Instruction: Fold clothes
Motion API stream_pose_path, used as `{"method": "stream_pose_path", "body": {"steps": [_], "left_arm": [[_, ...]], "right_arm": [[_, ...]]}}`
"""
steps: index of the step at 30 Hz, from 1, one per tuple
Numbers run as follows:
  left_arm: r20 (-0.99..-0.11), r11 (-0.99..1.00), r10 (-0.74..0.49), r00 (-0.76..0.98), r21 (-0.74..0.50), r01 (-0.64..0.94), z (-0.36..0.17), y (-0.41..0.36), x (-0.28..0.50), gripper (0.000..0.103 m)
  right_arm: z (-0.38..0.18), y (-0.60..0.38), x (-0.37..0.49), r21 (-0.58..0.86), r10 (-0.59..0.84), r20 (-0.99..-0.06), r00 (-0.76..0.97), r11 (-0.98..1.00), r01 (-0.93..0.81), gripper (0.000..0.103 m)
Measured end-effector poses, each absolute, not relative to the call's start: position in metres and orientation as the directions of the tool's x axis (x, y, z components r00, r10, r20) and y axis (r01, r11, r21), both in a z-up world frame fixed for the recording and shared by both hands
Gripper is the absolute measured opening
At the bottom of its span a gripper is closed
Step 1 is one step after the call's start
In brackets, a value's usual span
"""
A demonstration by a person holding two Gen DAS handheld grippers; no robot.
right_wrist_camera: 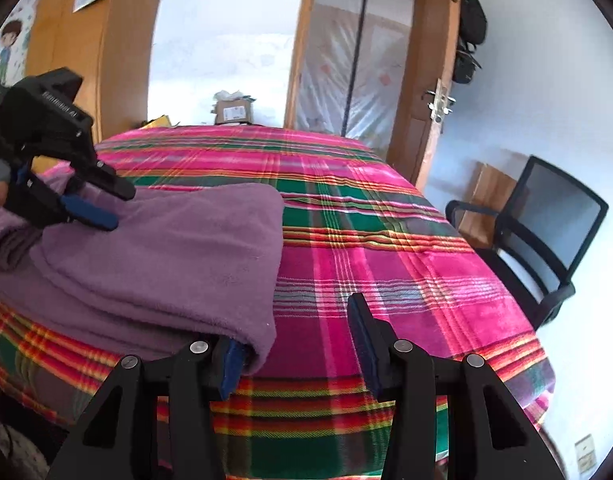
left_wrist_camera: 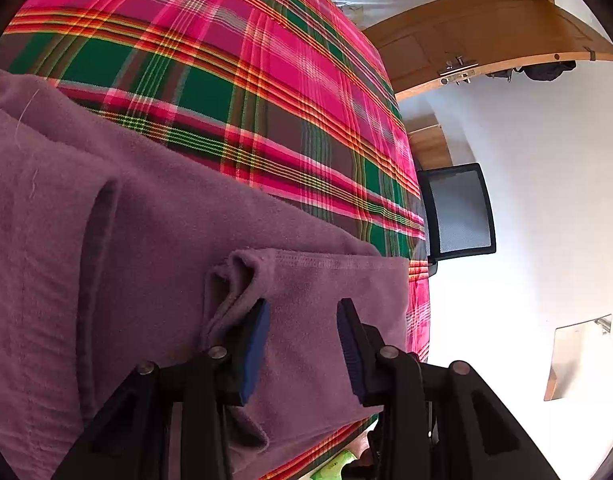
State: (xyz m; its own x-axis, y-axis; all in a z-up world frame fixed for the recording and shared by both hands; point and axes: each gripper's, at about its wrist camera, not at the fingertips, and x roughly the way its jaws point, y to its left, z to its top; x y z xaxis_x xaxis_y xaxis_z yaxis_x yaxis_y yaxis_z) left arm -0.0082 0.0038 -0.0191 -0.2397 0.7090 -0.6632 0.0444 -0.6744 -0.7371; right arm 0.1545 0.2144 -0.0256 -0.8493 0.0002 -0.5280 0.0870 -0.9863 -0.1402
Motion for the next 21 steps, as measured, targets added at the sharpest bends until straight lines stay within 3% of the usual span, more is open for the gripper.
{"method": "stream_pose_path", "body": {"steps": [10,21], "left_arm": [[-0.659,-0.67,0.714,-0.237,-0.741,0.044,-0.019,0.001,-0.008,0.034],[-0.676,-0.687,0.699,-0.234,-0.725,0.042,-0.012,-0.019,0.007,0.034]], "right_arm": [[-0.03,0.215,0.167,-0.257,-0.061,-0.518,-0.853,-0.94,0.223,0.048],[-0.034,0.248,0.182,-0.139,-0.032,-0.576,-0.817,-0.981,0.136,0.048]]}}
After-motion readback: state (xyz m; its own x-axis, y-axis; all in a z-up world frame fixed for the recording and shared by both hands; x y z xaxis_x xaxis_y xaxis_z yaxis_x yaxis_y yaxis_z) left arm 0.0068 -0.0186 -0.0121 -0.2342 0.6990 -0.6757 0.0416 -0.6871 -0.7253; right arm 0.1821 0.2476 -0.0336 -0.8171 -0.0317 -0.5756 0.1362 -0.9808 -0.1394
